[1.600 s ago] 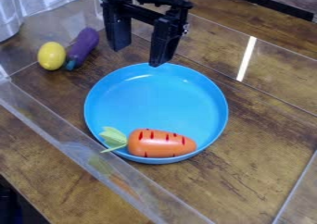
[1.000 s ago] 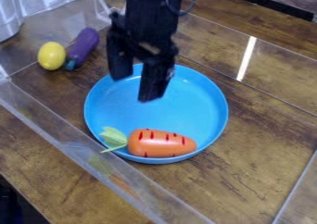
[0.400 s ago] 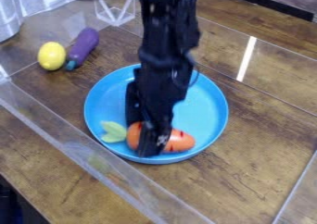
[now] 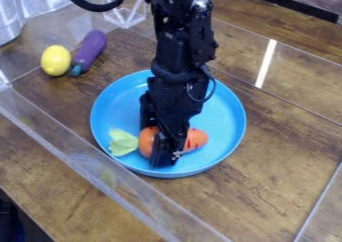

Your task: Remove the carrot from inside the blue tray and put it on the table

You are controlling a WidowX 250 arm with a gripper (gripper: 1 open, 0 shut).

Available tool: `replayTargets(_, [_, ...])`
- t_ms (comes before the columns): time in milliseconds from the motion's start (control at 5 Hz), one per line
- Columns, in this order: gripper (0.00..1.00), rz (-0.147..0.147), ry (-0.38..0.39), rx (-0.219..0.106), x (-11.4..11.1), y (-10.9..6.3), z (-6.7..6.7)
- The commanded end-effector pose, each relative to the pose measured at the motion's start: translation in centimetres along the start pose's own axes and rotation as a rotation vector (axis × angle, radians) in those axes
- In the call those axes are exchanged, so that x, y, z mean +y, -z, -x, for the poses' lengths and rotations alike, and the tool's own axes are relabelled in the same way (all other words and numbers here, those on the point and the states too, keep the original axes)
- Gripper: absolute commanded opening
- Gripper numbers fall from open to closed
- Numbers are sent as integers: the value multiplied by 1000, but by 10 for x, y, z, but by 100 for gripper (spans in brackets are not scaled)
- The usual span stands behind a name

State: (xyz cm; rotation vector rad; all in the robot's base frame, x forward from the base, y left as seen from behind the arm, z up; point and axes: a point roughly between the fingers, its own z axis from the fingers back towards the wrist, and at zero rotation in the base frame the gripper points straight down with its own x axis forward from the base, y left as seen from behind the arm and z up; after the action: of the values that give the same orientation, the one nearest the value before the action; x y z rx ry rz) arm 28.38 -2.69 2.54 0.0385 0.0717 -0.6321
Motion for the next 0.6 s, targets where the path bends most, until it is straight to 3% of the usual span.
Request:
replayTargets(0, [0,-3,9,-28,4,-5,-3])
replayTargets(400, [0,9,15,-46,7,-5,-3])
